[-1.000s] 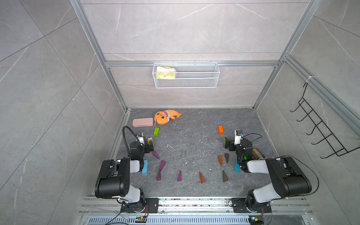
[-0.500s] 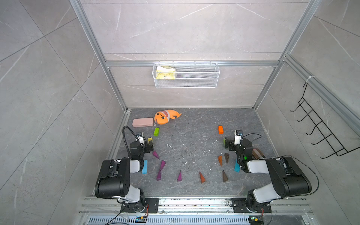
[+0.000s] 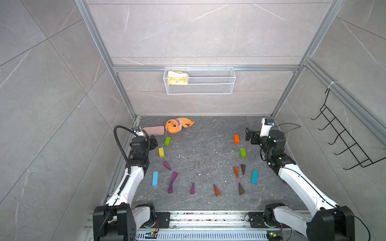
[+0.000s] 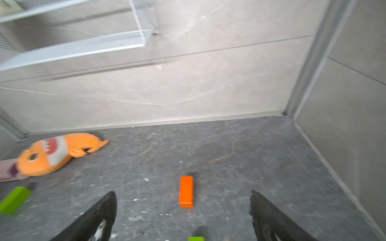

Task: Assemble a small pinwheel with building blocks
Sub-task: Pick up the building block from the center of the board.

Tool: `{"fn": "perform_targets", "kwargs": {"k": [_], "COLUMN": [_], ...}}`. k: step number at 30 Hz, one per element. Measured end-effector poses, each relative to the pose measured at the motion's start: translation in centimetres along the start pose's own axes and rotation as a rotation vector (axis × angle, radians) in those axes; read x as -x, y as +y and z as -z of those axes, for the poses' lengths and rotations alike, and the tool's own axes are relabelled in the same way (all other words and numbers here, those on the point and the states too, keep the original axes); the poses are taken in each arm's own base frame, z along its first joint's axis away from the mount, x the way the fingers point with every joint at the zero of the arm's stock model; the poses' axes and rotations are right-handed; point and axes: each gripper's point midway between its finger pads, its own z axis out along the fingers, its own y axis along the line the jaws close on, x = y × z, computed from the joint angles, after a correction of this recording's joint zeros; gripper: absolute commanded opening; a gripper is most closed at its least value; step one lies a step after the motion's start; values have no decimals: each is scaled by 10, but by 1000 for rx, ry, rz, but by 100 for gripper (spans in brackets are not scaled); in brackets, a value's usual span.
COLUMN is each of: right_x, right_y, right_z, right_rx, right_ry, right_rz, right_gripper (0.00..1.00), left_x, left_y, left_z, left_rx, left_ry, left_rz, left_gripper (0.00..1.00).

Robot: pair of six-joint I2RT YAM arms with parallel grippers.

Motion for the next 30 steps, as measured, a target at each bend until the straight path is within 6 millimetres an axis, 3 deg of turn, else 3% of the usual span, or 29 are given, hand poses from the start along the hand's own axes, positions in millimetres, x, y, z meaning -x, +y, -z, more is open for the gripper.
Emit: {"fn": "perform_targets", "kwargs": {"k": [3, 6, 9, 12, 15, 19, 30], "right_x": [-12, -61, -98, -122, -145, -166, -171], "right_y": [76, 146, 187, 219, 240, 249, 251], "right_z": [-4, 12, 32, 47, 57, 67, 71], "right_rx": [192, 373, 472, 530, 566, 578, 580], "right_ry": [137, 305, 418, 479, 529, 572, 577], "right_rz": [14, 26, 33, 55, 82, 103, 114], "right_gripper": [100, 100, 100, 100, 100, 100, 100], "left_x": [-5, -47, -95, -122, -135, -148, -165], "left_y": [-10, -14, -11, -13, -19, -28, -23], "left_z": [-14, -25, -20, -15, -15, -23, -53], "left_rx": [-9, -13, 7, 18, 33, 31, 72], "left_ry": [166, 390, 582, 689, 745, 777, 792], "left_rz": [24, 37, 37, 18, -24, -60, -106], "left_gripper": [78, 74, 69, 68, 67, 66, 61]}}
